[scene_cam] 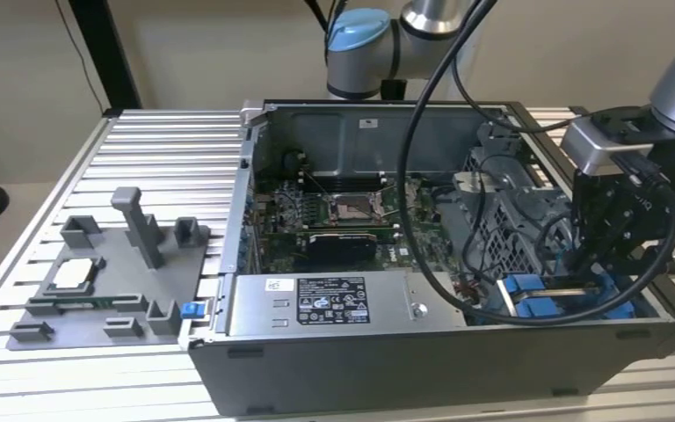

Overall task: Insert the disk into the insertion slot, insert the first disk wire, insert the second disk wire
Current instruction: 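Insert the first disk wire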

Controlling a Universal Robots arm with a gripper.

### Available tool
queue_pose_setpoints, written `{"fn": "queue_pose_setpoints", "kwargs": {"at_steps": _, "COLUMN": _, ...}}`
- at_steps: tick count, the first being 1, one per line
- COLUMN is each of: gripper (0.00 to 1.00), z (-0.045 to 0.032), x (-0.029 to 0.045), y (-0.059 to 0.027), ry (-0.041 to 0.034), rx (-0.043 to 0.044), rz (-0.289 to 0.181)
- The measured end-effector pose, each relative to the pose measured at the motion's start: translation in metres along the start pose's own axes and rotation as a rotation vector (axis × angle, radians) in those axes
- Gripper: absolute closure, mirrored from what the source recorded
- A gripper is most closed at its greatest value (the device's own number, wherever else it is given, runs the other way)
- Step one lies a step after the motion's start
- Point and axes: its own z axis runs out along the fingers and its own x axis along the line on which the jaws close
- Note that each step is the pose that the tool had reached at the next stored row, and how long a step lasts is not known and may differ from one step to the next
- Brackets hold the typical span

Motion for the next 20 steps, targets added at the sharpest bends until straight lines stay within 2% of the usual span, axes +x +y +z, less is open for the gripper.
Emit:
{"fn": "queue_pose_setpoints", "kwargs": {"at_steps": 3, "gripper": 1.00, "z": 0.0012, "x": 0.0000, "y": 0.0000, "ry": -0.0021, "rx": 0.0000, "rz": 0.000}}
{"fn": "queue_pose_setpoints", "kwargs": {"at_steps": 10, "gripper": 1.00, "z": -0.0007, "x": 0.0000, "y": 0.0000, "ry": -0.0001, "rx": 0.0000, "rz": 0.000}}
{"fn": "queue_pose_setpoints", "kwargs": {"at_steps": 12, "gripper": 1.00, "z": -0.0051, "x": 0.0000, "y": 0.0001, "ry": -0.0001, "rx": 0.0000, "rz": 0.000}}
{"fn": "queue_pose_setpoints", "kwargs": {"at_steps": 20, "gripper": 1.00, "z": -0.0321, "x": -0.0001, "y": 0.0003, "ry": 0.0000, "rx": 0.0000, "rz": 0.000}}
